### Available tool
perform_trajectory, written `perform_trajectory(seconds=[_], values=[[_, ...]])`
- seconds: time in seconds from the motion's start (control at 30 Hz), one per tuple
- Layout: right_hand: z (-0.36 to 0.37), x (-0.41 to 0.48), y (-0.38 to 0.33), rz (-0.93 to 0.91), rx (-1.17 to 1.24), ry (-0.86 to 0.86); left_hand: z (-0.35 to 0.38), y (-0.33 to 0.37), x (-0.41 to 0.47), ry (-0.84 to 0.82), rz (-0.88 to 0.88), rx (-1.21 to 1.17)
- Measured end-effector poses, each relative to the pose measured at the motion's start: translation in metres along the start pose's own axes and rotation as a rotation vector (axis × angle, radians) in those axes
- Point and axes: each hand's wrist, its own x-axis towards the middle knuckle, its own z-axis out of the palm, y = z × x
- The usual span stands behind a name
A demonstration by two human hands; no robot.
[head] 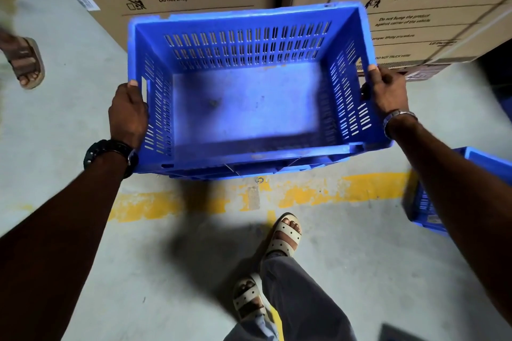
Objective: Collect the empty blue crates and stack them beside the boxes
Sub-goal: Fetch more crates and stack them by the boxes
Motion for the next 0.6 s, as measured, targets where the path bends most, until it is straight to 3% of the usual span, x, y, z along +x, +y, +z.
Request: perform_trajectory(seconds=[0.17,0.33,0.5,0.6], values=[[0.002,0.006,0.001,0.023,-0.03,-0.015,0.001,0.002,-0.006,0.017,-0.033,0.001],[-0.005,0.005,-0.01,0.028,-0.002,0.035,-0.004,0.03,-0.012,0.162,-0.018,0.071],[-0.048,-0.003,-0.061,-0.011,0.041,0.063,-0.013,0.108,-0.019,0.085,0.088,-0.026],[-0.112,-0.018,-0.107,-0.01,0.096,0.154,-0.024,0.191,-0.035,0.058,0.196,-0.047]])
